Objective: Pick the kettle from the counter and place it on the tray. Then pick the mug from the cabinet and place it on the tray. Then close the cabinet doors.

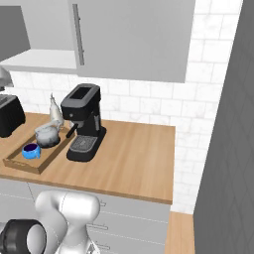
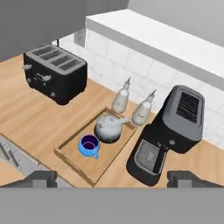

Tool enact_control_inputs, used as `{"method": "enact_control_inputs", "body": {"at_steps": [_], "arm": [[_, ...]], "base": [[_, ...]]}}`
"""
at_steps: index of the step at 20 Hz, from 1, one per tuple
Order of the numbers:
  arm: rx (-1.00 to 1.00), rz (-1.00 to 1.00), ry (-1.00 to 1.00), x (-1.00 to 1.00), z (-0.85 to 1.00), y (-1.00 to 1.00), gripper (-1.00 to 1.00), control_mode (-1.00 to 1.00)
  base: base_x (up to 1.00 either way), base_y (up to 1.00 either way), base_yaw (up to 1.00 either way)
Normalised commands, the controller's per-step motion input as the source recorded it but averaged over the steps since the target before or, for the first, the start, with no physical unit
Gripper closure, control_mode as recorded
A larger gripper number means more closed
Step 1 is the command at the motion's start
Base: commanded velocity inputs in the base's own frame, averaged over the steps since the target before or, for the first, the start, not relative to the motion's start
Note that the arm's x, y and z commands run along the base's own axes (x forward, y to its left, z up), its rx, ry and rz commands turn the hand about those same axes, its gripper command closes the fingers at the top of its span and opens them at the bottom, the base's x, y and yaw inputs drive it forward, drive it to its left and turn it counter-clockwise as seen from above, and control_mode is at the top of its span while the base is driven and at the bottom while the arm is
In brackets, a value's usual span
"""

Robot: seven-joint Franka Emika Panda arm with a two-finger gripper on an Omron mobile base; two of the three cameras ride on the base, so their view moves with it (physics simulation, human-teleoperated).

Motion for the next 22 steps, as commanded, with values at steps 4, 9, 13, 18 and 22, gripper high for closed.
{"method": "enact_control_inputs", "body": {"at_steps": [4,9,13,18,22], "arm": [[-0.15,0.56,-0.40,-0.56,0.00,0.35,-1.00,-1.00],[-0.15,0.55,-0.45,-0.56,0.05,0.31,-1.00,-1.00],[-0.11,0.31,-0.47,-0.74,0.18,0.23,-1.00,-1.00],[-0.18,0.28,-0.49,-0.72,0.21,0.32,-1.00,-1.00],[-0.24,0.25,-0.45,-0.64,0.20,0.42,-1.00,-1.00]], "base": [[0.00,0.00,0.00],[0.00,0.00,0.00],[0.00,0.00,0.00],[0.00,0.00,0.00],[0.00,0.00,0.00]]}}
